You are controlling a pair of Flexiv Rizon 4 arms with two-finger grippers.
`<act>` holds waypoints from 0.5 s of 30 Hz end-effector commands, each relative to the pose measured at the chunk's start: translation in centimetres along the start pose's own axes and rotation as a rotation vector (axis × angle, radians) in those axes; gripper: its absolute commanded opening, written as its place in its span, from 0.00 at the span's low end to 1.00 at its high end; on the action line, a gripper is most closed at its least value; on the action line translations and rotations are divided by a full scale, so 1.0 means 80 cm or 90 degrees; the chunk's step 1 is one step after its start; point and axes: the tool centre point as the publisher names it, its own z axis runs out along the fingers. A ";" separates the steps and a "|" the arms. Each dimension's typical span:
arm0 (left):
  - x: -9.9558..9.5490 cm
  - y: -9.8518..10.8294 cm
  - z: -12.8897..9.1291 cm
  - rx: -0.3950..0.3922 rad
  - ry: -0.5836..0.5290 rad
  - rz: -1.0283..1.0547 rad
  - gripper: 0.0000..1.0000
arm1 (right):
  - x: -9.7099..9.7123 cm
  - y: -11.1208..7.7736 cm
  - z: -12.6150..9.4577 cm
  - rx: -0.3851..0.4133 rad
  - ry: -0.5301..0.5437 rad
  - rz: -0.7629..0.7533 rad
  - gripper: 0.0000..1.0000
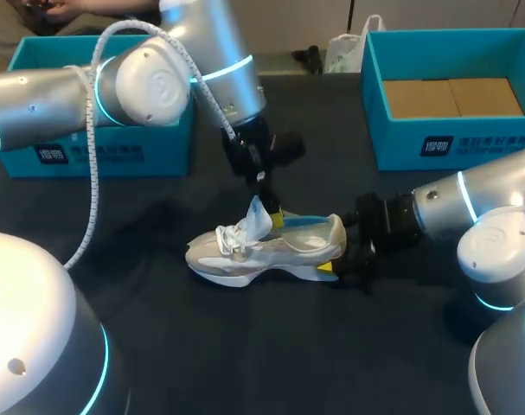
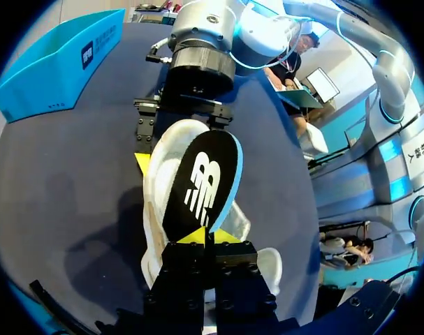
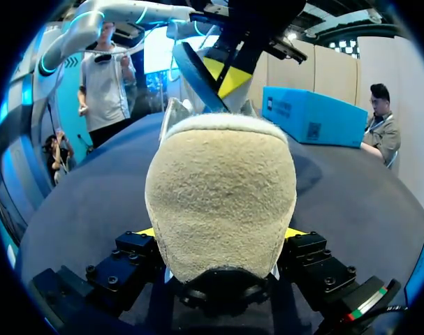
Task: Take the shoe out of the shoebox, open the shoe tongue, remove and reinsert the insole, then place the shoe into the shoebox
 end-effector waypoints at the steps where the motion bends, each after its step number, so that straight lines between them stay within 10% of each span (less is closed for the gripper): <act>1: 0.009 -0.007 -0.007 0.012 -0.001 0.002 0.00 | 0.001 -0.001 0.005 0.002 -0.001 0.000 0.00; 15: 0.013 -0.040 0.001 0.063 0.004 0.010 0.00 | 0.001 -0.001 0.005 0.002 -0.001 0.000 0.00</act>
